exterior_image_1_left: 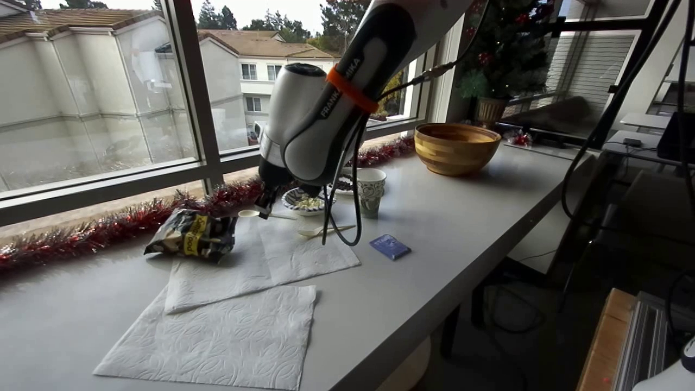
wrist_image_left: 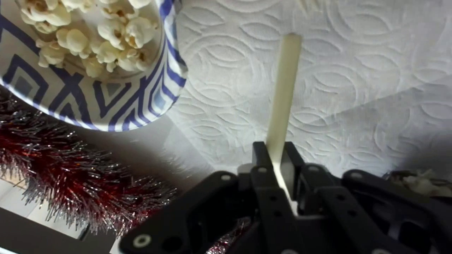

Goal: Use the spoon to put some of the contents of the black packet into the white plate with blue markings

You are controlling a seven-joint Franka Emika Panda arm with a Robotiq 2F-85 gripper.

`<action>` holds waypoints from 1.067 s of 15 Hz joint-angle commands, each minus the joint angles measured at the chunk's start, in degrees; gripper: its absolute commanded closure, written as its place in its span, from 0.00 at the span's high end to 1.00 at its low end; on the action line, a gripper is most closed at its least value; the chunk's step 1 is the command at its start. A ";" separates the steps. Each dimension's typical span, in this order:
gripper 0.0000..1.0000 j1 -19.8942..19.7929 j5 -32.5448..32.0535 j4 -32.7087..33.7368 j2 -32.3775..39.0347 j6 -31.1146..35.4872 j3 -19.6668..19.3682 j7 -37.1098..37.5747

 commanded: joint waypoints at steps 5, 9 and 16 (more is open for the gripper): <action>0.03 -3.34 4.03 0.12 2.31 0.55 3.02 -12.00; 0.39 -4.02 3.19 -1.29 1.21 0.25 3.43 -16.08; 0.81 5.00 4.79 -14.07 -18.08 -17.33 -4.17 -6.19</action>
